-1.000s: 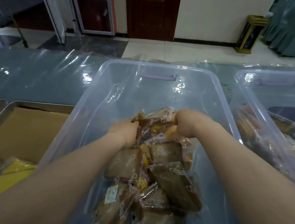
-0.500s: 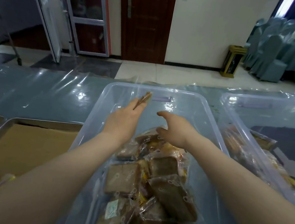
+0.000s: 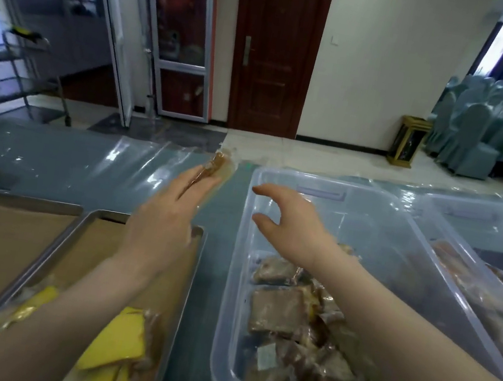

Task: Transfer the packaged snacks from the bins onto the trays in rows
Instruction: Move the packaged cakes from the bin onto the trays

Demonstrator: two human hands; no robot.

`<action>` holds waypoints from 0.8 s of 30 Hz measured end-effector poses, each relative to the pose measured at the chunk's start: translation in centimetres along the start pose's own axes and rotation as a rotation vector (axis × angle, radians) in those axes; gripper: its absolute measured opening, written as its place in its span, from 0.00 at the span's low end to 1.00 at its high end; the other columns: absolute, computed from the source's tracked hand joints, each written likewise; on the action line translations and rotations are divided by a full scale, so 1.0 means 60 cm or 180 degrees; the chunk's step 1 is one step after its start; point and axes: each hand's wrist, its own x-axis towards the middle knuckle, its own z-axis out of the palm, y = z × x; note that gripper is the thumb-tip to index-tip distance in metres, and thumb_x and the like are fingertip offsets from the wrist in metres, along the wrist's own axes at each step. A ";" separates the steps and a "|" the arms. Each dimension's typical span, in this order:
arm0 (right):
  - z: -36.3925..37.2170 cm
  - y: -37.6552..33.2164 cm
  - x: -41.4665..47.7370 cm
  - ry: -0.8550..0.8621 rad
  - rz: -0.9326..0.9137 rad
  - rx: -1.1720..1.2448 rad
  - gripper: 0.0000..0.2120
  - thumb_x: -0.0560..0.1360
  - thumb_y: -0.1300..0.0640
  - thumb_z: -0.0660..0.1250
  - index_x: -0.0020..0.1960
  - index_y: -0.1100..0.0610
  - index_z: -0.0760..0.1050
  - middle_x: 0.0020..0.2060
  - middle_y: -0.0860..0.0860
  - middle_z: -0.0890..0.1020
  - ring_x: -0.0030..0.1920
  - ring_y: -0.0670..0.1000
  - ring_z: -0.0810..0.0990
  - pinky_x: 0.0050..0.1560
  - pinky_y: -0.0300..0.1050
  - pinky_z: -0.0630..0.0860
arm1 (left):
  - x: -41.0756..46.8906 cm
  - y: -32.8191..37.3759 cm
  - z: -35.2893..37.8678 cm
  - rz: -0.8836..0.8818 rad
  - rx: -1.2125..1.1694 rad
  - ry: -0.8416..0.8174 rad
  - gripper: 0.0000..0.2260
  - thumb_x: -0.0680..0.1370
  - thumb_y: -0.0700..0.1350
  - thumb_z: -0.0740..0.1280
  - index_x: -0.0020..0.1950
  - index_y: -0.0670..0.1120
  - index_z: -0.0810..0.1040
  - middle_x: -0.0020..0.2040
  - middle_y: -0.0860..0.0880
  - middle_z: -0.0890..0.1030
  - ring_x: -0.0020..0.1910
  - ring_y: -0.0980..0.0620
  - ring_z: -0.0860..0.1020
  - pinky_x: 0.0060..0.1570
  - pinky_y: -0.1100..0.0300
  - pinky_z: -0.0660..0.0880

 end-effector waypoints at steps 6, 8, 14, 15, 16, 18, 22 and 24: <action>0.058 -0.111 0.044 -0.0060 -0.0094 0.0018 0.17 0.77 0.53 0.64 0.66 0.50 0.73 0.65 0.46 0.75 0.65 0.48 0.71 0.54 0.29 0.58 | -0.138 -0.148 -0.018 -0.0225 0.0448 -0.0956 0.40 0.60 0.23 0.67 0.70 0.48 0.70 0.67 0.47 0.73 0.36 0.42 0.78 0.26 0.56 0.69; 0.085 -0.138 0.051 -0.0168 -0.0067 -0.0063 0.17 0.77 0.52 0.64 0.66 0.50 0.73 0.65 0.46 0.75 0.66 0.49 0.71 0.59 0.34 0.62 | -0.189 -0.190 -0.009 -0.0288 0.0564 -0.1443 0.38 0.61 0.25 0.67 0.69 0.49 0.71 0.67 0.50 0.73 0.31 0.45 0.77 0.23 0.59 0.65; 0.148 -0.164 0.049 -0.0812 0.0263 -0.0713 0.18 0.78 0.52 0.62 0.66 0.51 0.72 0.64 0.51 0.76 0.64 0.54 0.73 0.63 0.49 0.70 | -0.263 -0.261 0.010 -0.0248 0.1044 -0.2213 0.30 0.58 0.41 0.81 0.59 0.49 0.79 0.54 0.48 0.80 0.35 0.50 0.80 0.28 0.57 0.76; 0.150 -0.163 0.046 -0.0862 0.0324 -0.0788 0.17 0.78 0.52 0.62 0.66 0.51 0.72 0.63 0.51 0.77 0.63 0.54 0.73 0.63 0.50 0.70 | -0.265 -0.269 0.011 -0.0329 0.1102 -0.2385 0.32 0.61 0.41 0.80 0.63 0.50 0.76 0.57 0.47 0.78 0.41 0.50 0.80 0.35 0.54 0.77; 0.152 -0.162 0.043 -0.0898 0.0384 -0.0837 0.17 0.78 0.51 0.62 0.66 0.51 0.72 0.63 0.51 0.77 0.63 0.55 0.74 0.62 0.51 0.70 | -0.269 -0.277 0.015 -0.0411 0.1121 -0.2496 0.33 0.67 0.41 0.75 0.70 0.52 0.68 0.66 0.47 0.72 0.51 0.48 0.78 0.46 0.51 0.76; 0.152 -0.158 0.037 -0.0931 0.0463 -0.0900 0.17 0.78 0.51 0.61 0.66 0.51 0.72 0.62 0.52 0.77 0.62 0.56 0.74 0.62 0.52 0.70 | -0.276 -0.291 0.022 -0.0431 0.1031 -0.2772 0.37 0.74 0.41 0.66 0.76 0.57 0.49 0.77 0.48 0.52 0.65 0.46 0.69 0.59 0.47 0.69; 0.154 -0.151 0.026 -0.1017 0.0557 -0.0953 0.20 0.78 0.50 0.61 0.70 0.51 0.68 0.65 0.52 0.75 0.64 0.56 0.72 0.64 0.50 0.69 | -0.259 -0.281 0.022 -0.0201 0.0670 -0.2682 0.31 0.80 0.50 0.56 0.75 0.61 0.39 0.77 0.49 0.41 0.74 0.47 0.56 0.72 0.48 0.52; 0.150 -0.146 0.019 -0.0973 0.0525 -0.0933 0.22 0.78 0.51 0.61 0.71 0.51 0.66 0.68 0.51 0.73 0.67 0.55 0.70 0.66 0.49 0.67 | -0.242 -0.266 0.017 -0.0104 0.0570 -0.2495 0.30 0.81 0.53 0.54 0.76 0.57 0.38 0.77 0.50 0.39 0.76 0.50 0.47 0.73 0.51 0.44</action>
